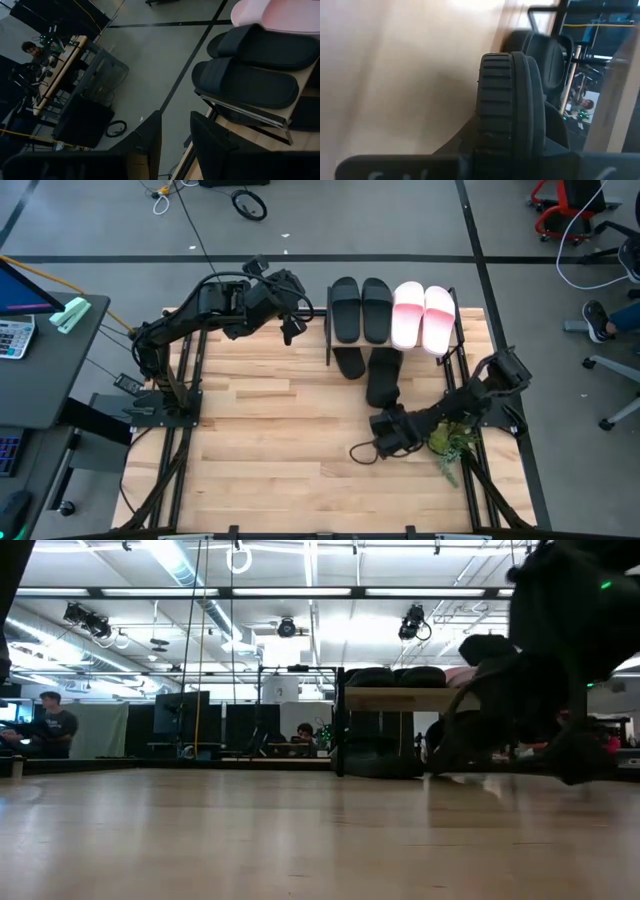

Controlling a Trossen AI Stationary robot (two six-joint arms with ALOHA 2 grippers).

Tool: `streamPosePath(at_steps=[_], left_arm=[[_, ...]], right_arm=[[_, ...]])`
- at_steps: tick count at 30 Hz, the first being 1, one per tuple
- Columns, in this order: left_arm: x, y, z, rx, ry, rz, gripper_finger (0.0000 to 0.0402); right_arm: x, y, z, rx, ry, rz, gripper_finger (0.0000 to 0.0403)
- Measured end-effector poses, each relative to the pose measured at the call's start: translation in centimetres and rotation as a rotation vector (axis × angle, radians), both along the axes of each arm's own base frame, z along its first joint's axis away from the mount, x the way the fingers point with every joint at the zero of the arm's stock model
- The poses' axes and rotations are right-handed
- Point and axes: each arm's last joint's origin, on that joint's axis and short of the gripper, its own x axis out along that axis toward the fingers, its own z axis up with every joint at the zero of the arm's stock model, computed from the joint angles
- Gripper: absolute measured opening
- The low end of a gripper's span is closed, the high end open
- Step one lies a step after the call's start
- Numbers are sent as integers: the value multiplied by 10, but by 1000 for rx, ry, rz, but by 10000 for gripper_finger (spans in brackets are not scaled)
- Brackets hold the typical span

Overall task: Pick and place slides into the shelf
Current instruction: Put the black slide under the shelf

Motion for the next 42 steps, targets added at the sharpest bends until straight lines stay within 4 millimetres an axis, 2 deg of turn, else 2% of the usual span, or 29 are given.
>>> streamPosePath(at_steps=[9,17,24,33,37,42], left_arm=[[0,0,0,0,0,0,107],[0,0,0,0,0,0,107],[0,0,0,0,1,0,107],[-2,0,-2,-7,31,3,107],[-3,0,-3,-19,19,15,107],[-3,0,-4,-25,22,20,107]], right_arm=[[12,-34,-7,-12,74,-21,74],[20,-56,-7,-20,135,-31,74],[21,-73,-8,68,4,-195,106],[30,-74,-2,136,-46,-222,149],[37,-67,6,161,-102,-225,161],[34,-59,14,211,-107,-270,170]])
